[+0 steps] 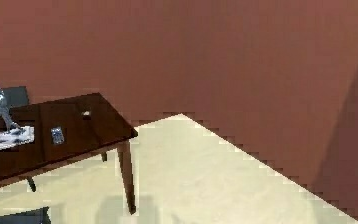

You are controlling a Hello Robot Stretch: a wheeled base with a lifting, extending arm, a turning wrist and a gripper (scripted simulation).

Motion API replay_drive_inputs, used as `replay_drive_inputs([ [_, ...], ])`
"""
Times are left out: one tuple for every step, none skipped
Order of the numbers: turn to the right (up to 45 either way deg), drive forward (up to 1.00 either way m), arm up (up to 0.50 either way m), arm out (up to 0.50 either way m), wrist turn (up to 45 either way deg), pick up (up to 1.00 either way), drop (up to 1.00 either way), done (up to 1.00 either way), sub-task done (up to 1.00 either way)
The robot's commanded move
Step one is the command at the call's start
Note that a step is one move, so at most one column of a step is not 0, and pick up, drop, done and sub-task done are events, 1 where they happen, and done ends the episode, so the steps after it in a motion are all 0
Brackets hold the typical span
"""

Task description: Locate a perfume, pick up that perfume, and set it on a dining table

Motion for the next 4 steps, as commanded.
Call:
replay_drive_inputs([
  [6.0,0.0,0.0,0.0,0.0,0.0,0.0,0.0,0.0],
  [0.0,0.4,0.0,0.0,0.0,0.0,0.0,0.0,0.0],
  [-30.0,0.0,0.0,0.0,0.0,0.0,0.0,0.0,0.0],
  [-3.0,0.0,0.0,0.0,0.0,0.0,0.0,0.0,0.0],
])
